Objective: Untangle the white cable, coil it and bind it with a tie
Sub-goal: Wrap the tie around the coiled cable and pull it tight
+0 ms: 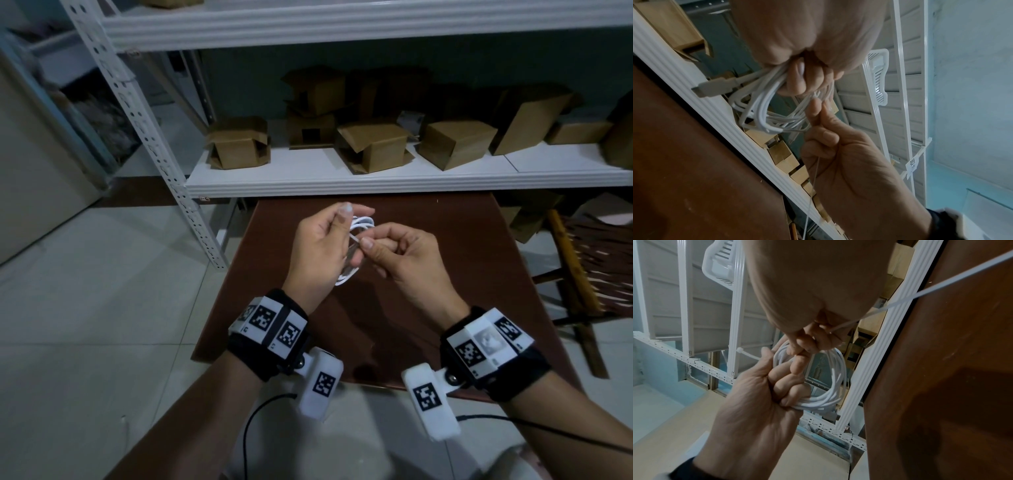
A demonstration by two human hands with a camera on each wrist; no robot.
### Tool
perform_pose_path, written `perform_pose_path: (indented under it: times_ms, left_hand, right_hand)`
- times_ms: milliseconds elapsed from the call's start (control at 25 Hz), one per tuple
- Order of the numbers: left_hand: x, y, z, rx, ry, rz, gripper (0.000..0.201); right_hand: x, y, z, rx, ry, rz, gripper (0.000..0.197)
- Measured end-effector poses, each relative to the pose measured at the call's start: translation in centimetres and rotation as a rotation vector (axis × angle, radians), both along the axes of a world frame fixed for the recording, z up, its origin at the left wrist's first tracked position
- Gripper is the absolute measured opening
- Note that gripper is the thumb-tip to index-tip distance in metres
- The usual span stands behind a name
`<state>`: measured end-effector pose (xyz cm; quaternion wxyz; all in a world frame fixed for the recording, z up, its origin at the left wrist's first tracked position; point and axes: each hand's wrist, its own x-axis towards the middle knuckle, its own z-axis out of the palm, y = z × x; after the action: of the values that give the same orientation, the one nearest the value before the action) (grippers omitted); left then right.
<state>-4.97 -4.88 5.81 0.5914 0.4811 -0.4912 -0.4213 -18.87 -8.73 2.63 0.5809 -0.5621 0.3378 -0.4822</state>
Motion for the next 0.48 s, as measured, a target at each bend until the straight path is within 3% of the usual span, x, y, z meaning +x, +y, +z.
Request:
perform_pose_path:
  times_ms: [240,480]
  left_hand:
    - [3.0,-1.6,-0.3,0.001,-0.057,0.294,0.044]
    - [7.9,-3.1,-0.6,-0.050,0.000,0.578,0.045]
  right_hand:
    - [-0.7,-0.6,-0.2,0.048,0.098,-0.011,0.015]
    - [-2.1,-1.5,-0.3,0.069,0.257,-0.106,0.014]
